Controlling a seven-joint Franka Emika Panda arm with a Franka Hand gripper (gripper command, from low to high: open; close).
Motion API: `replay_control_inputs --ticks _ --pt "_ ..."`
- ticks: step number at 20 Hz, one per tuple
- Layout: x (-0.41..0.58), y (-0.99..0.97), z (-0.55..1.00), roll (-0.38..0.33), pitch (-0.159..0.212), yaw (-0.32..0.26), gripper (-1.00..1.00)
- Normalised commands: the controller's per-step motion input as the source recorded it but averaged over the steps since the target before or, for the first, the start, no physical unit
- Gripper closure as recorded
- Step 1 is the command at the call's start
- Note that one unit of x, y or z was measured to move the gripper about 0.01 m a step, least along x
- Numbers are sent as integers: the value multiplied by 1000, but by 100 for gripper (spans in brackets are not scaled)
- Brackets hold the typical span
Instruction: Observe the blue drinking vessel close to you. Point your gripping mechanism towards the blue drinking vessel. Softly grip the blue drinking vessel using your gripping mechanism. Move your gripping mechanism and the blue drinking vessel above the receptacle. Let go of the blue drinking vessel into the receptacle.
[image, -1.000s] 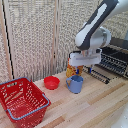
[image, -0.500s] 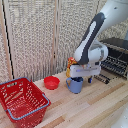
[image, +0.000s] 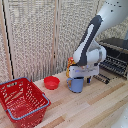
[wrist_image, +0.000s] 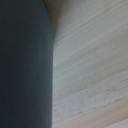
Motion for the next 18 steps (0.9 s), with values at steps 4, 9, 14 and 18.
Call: replay_control_inputs --ticks 4,9,14,18 --pt "-67 36 1 -4 -37 -22 100" --pt "-16 67 75 -2 -37 -52 100" --pt "-1 10 126 0 -16 -6 100" --pt "-44 0 131 11 -19 -13 100"
